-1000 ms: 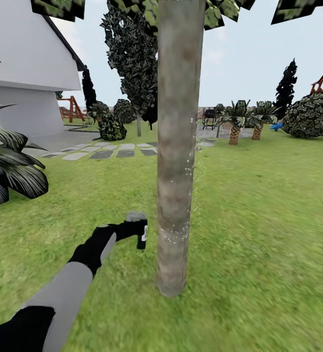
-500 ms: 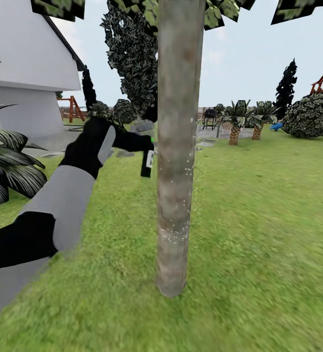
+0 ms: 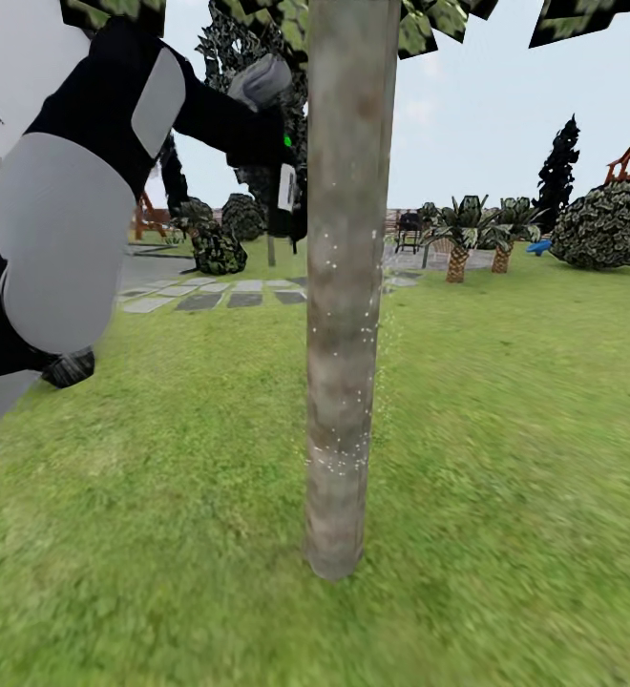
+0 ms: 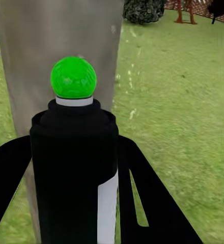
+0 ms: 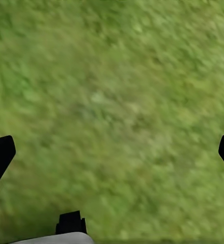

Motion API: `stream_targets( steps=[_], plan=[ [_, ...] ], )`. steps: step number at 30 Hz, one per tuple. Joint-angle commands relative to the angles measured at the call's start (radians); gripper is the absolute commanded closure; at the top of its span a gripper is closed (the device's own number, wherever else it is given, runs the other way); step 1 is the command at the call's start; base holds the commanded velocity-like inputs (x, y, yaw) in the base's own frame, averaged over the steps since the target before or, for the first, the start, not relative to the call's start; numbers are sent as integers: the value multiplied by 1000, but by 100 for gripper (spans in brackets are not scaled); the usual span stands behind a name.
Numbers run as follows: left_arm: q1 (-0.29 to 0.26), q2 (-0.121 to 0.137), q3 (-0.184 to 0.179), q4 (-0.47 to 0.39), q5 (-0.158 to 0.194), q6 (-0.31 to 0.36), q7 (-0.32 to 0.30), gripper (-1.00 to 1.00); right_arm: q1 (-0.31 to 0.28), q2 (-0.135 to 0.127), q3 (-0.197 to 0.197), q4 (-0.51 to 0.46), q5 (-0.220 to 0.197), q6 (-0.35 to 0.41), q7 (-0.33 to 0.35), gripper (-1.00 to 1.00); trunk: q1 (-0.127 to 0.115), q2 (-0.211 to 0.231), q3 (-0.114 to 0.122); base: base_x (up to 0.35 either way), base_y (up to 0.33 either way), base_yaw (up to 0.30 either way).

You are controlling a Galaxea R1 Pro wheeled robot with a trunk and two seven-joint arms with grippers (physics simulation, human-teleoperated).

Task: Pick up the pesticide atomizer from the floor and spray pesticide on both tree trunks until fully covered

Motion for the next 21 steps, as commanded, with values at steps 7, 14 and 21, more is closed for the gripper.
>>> stream_targets(
  steps=[7,14,21],
  plan=[
    [-11,-23,18,11,4,1,-2,100,0,0,0,0,0,0,0,-100,0,0,0,0,0,0],
    [-11,-34,34,10,224,0,-2,100,0,0,0,0,0,0,0,-100,0,0,0,0,0,0],
    [-11,-34,30,13,209,-3,5,100,0,0,0,0,0,0,0,-100,0,0,0,0,0,0]
  ],
)
